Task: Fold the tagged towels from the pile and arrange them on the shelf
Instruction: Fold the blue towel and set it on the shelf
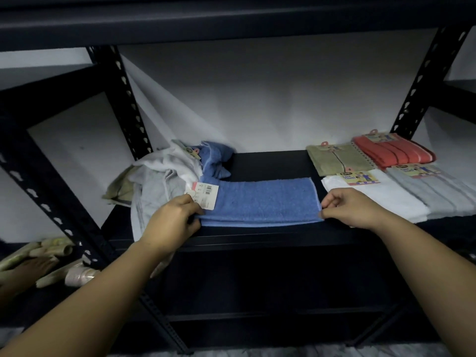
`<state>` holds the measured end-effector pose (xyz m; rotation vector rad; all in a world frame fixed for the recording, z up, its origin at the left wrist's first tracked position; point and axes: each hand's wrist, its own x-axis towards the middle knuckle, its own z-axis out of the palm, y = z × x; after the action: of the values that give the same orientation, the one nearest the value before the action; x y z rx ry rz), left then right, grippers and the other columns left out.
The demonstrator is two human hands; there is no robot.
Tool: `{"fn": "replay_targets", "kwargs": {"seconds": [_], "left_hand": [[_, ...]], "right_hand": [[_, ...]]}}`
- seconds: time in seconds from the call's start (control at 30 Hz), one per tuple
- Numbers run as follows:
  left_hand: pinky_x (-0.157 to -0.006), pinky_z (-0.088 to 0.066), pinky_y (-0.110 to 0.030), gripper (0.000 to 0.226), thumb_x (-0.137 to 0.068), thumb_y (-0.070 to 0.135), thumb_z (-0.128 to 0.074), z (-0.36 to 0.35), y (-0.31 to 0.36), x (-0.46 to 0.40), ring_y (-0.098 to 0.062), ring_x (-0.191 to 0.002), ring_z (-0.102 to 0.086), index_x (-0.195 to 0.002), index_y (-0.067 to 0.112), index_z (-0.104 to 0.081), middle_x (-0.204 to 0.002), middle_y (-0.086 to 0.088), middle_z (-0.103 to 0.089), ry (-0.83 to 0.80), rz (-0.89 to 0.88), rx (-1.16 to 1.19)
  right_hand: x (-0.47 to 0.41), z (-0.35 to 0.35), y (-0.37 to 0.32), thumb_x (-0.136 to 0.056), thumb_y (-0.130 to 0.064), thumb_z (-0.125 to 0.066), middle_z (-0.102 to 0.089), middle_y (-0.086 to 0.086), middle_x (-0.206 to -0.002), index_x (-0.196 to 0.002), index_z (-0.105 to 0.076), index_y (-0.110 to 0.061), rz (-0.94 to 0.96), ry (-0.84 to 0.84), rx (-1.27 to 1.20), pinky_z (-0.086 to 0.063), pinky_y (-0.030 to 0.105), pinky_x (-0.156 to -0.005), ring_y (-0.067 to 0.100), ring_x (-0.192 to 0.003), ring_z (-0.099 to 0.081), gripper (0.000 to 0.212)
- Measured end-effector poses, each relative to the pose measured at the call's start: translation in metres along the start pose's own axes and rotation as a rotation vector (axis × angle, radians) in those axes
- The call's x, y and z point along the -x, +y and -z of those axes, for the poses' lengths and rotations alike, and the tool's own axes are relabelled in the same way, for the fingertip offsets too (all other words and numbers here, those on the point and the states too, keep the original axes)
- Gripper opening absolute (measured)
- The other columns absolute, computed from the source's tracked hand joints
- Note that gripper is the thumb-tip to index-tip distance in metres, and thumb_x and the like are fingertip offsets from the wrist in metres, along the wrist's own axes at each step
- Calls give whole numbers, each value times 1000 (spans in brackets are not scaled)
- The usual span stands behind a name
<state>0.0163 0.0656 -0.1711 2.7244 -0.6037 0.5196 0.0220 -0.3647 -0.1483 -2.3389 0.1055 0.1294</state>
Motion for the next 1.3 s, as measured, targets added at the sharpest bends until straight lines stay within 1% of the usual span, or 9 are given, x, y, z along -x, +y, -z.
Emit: {"fn": "replay_targets", "kwargs": {"seconds": [0.17, 0.33, 0.5, 0.6, 0.7, 0.87, 0.97, 1.13, 1.3], "left_hand": [[-63, -54, -30, 21, -78, 10, -79, 4, -11, 8, -17, -81, -65, -94, 21, -77, -92, 8, -63, -9, 1, 17], [-80, -54, -26, 42, -79, 42, -54, 8, -16, 16, -6, -90, -64, -106, 24, -81, -96, 15, -65, -64, 67, 105], [-81, -48, -24, 38, -80, 43, -50, 10, -4, -2, -7, -89, -60, -95, 24, -79, -93, 16, -61, -5, 113, 171], [-75, -44, -26, 24, -84, 33, -57, 7, 6, -22, -9, -86, -54, -96, 24, -75, -88, 14, -55, 39, 97, 159], [-80, -49, -32, 26, -87, 24, -61, -3, 16, -45, -19, -95, -58, -109, 17, -73, -100, 4, -61, 28, 76, 112], [-103, -47, -43, 52, -90, 28, -44, -30, 12, -70, -36, -123, -57, -133, 6, -63, -133, -17, -62, -190, 103, 74], [-125, -15, -42, 62, -104, 39, -30, -47, 3, -65, -31, -153, -30, -156, 6, -40, -165, -14, -33, -276, 79, -30], [-126, 1, -38, 65, -108, 47, -21, -56, -3, -66, -22, -159, -9, -164, 13, -19, -172, -8, -13, -313, 55, -89], [-128, 2, -38, 64, -110, 46, -25, -55, -1, -64, -21, -159, -7, -164, 14, -17, -172, -7, -11, -317, 62, -82]], "right_hand": [[3, 1, -2, -76, -17, -88, -76, 10, -87, -89, -74, -14, -22, 5, -12, -45, 29, -52, 17, -65, -61, 19], [4, 2, -4, -77, -17, -87, -76, 10, -88, -90, -74, -16, -36, -9, -7, -49, 34, -60, 21, -70, -63, 19], [-3, 1, -19, -80, -23, -84, -73, 6, -90, -91, -72, -18, -60, 118, 31, -51, 36, -81, 28, -92, -69, 17], [-10, -18, -47, -84, -23, -78, -69, -1, -87, -93, -68, -20, 46, 336, 87, -51, 35, -79, 25, -87, -67, 15], [-17, -59, -83, -83, -30, -71, -70, 0, -102, -102, -70, -24, 252, 319, 123, -53, 35, -85, 23, -97, -65, 20], [-30, -141, -147, -100, -27, -59, -51, 11, -150, -147, -53, -14, 308, 116, 148, -39, 38, -113, 30, -138, -44, 49], [-38, -173, -146, -107, -38, -46, -23, 12, -170, -162, -30, -11, 257, 8, 300, -17, 40, -128, 27, -157, -20, 63], [-36, -149, -101, -98, -78, -19, 5, -8, -174, -166, -6, -32, 177, -74, 605, 5, 52, -128, 14, -160, 5, 84], [-41, -90, -55, -96, -80, -17, 11, -2, -174, -166, 1, -30, 14, -55, 640, 1, 45, -130, 16, -160, 6, 88]]}}
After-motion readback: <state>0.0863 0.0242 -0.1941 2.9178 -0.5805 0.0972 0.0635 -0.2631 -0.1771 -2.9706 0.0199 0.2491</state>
